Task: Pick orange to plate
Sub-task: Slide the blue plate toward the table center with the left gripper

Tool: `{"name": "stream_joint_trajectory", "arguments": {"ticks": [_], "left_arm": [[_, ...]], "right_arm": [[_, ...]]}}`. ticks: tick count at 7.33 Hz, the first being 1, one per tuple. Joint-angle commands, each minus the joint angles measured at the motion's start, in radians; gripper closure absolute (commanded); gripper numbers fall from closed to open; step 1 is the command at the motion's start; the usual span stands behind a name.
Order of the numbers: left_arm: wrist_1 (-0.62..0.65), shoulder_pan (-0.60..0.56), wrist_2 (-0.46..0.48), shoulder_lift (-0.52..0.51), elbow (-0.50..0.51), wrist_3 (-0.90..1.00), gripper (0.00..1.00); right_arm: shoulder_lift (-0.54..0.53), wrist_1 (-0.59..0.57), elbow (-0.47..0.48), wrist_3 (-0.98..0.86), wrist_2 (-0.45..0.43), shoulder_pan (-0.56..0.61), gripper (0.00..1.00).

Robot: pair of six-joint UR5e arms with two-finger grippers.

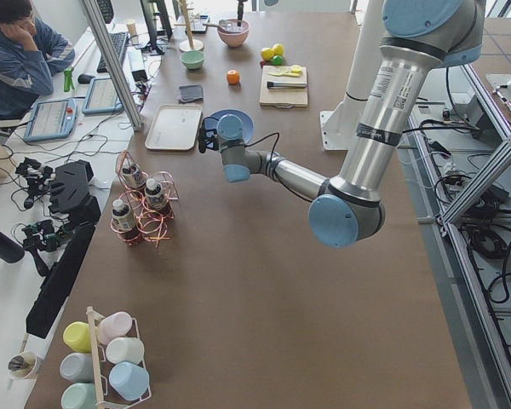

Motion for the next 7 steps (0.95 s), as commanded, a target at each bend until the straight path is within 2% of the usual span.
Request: {"name": "stream_joint_trajectory", "arguments": {"ticks": [1,2,4,5,6,7], "left_arm": [[0.179,0.158,0.195,-0.126,0.009,-0.006,1.0],[0.202,0.189,0.243,-0.152,0.024,-0.004,1.0],[0.202,0.195,0.262,-0.165,0.052,-0.003,1.0],[0.201,0.197,0.265,-0.163,0.055,0.006,0.12],[0.201,0.194,0.263,-0.159,0.042,0.008,0.02],[0.209,0.16,0.243,-0.151,0.012,0.013,0.02]], "right_arm": [[-0.001,0.0,-0.001,0.0,0.0,0.0,0.0],[0.001,0.0,-0.004,0.0,0.0,0.0,0.0],[0.001,0.0,-0.004,0.0,0.0,-0.002,0.0],[0.001,0.0,-0.004,0.0,0.0,-0.003,0.0],[0.002,0.0,-0.004,0.0,0.0,-0.005,0.0],[0.013,-0.002,0.003,0.014,0.001,-0.009,0.0]]}}
